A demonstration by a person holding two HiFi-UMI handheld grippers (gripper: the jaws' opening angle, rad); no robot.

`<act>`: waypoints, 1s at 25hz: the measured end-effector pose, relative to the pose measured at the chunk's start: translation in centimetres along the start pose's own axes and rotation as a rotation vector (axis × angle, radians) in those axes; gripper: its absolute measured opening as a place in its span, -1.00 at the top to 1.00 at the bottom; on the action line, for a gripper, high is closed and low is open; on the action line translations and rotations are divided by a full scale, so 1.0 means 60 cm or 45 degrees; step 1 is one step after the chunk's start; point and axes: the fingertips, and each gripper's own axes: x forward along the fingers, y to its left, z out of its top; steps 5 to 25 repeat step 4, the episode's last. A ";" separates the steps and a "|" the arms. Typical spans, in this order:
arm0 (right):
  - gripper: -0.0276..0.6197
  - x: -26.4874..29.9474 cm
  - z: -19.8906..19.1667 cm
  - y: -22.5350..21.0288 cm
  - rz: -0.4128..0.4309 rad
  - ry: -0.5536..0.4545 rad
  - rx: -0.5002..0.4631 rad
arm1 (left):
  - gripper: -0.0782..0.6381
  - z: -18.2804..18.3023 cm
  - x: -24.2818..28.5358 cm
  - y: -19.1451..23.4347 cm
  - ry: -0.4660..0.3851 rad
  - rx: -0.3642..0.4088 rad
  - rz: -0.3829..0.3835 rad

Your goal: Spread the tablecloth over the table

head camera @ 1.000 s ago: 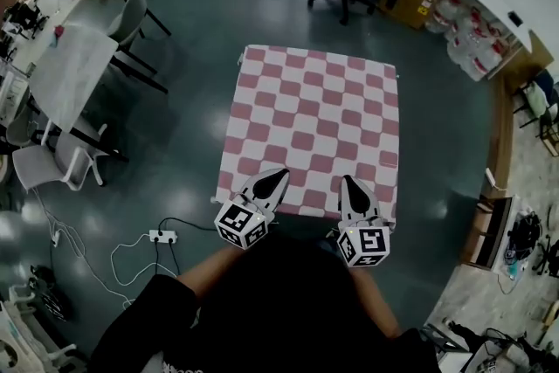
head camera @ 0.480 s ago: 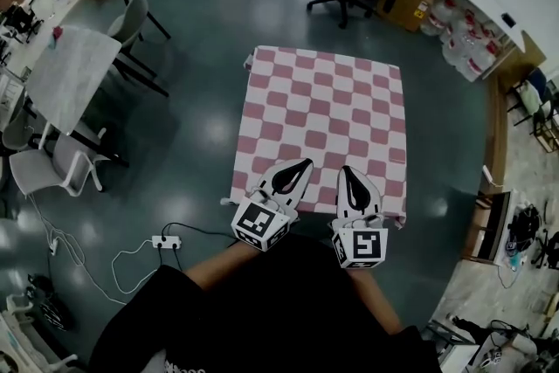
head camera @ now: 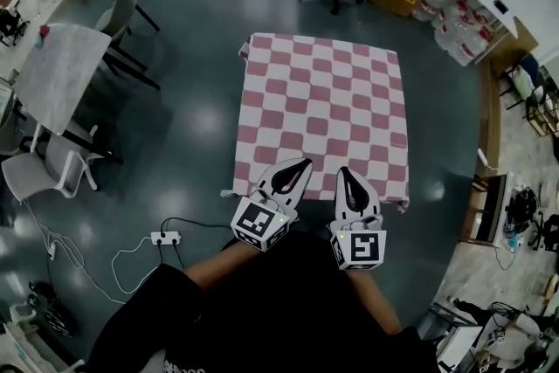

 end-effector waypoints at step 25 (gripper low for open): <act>0.86 0.010 0.006 0.022 0.003 0.014 -0.019 | 0.73 0.001 -0.012 0.017 0.008 0.000 -0.020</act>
